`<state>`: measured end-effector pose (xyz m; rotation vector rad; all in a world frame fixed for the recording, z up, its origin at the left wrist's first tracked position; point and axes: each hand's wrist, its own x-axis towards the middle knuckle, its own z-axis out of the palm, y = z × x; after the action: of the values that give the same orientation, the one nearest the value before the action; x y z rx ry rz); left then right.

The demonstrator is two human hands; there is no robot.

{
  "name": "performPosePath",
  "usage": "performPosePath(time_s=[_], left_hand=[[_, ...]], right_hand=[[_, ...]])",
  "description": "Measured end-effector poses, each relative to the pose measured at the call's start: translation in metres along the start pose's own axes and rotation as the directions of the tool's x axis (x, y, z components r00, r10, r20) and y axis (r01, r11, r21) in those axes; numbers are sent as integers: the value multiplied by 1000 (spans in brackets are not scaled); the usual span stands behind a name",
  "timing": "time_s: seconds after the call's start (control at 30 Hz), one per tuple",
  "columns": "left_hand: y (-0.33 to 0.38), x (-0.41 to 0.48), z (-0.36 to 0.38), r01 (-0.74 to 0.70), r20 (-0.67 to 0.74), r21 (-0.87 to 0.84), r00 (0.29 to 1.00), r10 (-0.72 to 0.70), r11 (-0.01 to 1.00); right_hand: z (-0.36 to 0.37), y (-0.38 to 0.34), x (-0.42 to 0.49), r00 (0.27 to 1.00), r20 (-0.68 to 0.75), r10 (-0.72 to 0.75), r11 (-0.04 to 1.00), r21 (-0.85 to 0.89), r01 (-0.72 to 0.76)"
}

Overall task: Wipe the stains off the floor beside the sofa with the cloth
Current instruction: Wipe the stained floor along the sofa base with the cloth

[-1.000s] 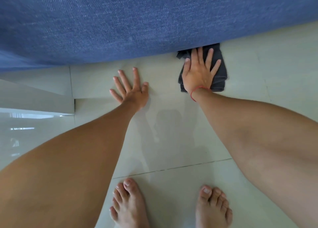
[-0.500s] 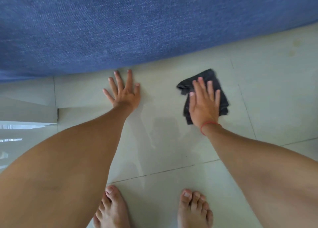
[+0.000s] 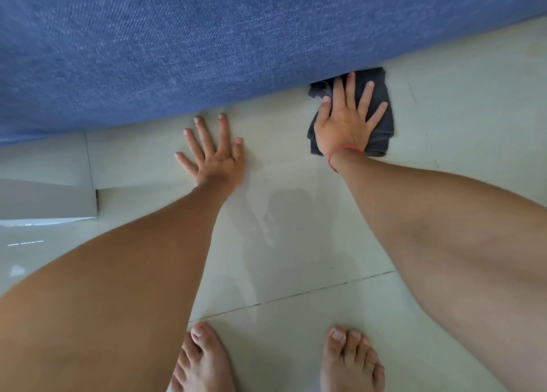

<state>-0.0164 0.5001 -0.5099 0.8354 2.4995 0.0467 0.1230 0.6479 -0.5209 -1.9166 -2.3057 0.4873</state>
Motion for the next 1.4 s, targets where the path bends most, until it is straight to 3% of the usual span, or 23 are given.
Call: performPosePath(time_s=[0.1,0.27,0.37,0.43,0.5,0.63,0.77,0.87,1.1,1.2,1.3,1.4], left_hand=[[0,-1,1,-14,-3,4,1000,14,1000],[-6,3,-11,-35,82,-63,996,40,997],[-20,-5,-16,-83,-27,-194,996,80,977],[-32,-15,-14,-95,-138,-194,988,69,976],[-43,-21,-11,-58,-175,-140,984,33,988],[-65,-16,-10,90,-132,-26,987,-93,996],[-72,-12,-1,104,-123,-3,987,-104,995],[-72,-11,0,105,-127,-2,986,-104,994],[-77,-12,-8,55,-69,-85,996,-61,995],[-90,-16,-18,13,-147,-188,988,-41,982],[-109,-18,-23,80,-264,-175,956,-125,981],[-128,-15,-27,118,-181,-116,974,-138,986]], right_hand=[[13,-29,-20,990,34,-138,990,-2,138],[25,-45,-69,911,90,-403,915,54,400],[18,-27,-80,827,164,-538,843,112,526],[11,-13,-88,786,201,-585,811,130,570],[6,4,-95,801,213,-559,828,100,551],[0,26,-92,917,149,-371,929,45,369],[10,0,-74,988,65,-143,989,37,141],[21,-34,-61,1000,13,-28,998,51,27],[38,-91,-59,956,80,-282,959,47,279],[50,-119,-95,892,131,-433,902,63,428],[57,-126,-128,842,177,-510,860,74,505],[53,-102,-145,749,214,-627,777,99,621]])
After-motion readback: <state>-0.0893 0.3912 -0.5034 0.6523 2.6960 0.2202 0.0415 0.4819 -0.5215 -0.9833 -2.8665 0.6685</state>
